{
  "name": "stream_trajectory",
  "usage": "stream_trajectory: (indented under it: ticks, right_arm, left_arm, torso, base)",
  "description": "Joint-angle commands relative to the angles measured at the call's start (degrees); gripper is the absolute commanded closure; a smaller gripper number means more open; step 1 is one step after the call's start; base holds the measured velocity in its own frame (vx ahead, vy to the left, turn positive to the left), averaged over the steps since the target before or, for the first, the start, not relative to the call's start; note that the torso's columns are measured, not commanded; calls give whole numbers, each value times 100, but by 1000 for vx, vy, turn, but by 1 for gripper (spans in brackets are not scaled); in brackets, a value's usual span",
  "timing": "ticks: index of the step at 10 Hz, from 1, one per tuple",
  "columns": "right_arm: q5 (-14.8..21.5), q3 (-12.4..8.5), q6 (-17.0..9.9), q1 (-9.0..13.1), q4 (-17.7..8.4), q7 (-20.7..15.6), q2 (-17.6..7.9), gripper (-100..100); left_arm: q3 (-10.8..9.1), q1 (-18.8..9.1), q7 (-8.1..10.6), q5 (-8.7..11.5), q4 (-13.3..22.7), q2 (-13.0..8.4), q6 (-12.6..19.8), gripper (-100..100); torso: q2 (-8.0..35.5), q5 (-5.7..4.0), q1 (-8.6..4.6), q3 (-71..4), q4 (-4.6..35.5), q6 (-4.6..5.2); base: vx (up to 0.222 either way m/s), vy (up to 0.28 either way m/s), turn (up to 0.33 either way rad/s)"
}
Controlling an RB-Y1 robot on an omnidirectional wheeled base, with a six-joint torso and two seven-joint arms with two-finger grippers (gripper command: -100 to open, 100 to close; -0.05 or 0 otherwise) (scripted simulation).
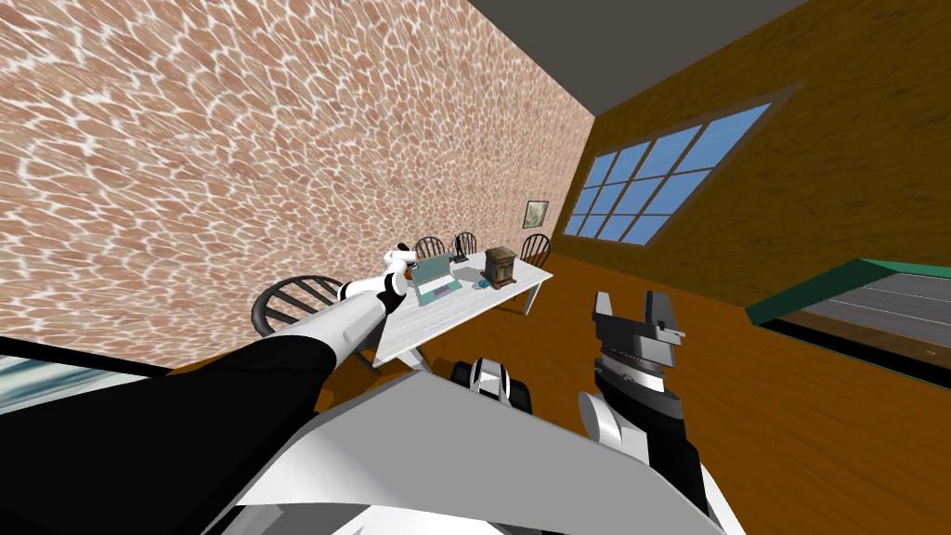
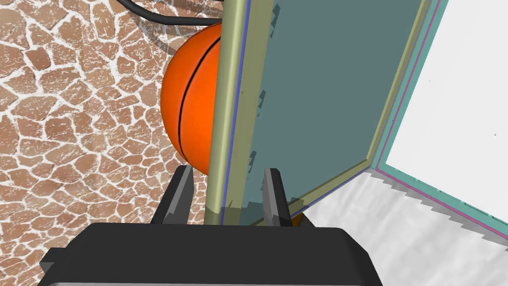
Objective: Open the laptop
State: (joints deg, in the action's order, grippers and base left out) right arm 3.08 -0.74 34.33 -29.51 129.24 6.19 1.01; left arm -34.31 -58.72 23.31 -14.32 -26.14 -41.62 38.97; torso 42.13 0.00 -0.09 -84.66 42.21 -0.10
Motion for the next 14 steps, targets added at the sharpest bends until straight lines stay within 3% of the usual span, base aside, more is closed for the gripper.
stream_trajectory:
  ticks: [1, 14]
  right_arm:
    - [0, 0, 0, 0, 0, 0, 0, 0]
    - [0, 0, 0, 0, 0, 0, 0, 0]
  left_arm:
    - [36, 283, 9, 84, -165, 91, -414, 100]
    - [222, 1263, 92, 384, -505, 390, -2486, 100]
  torso:
    - [2, 1, 8, 1, 2, 7]
    - [13, 9, 26, 8, 3, -3]
  base:
    - [37, -77, 95]
    - [20, -67, 68]
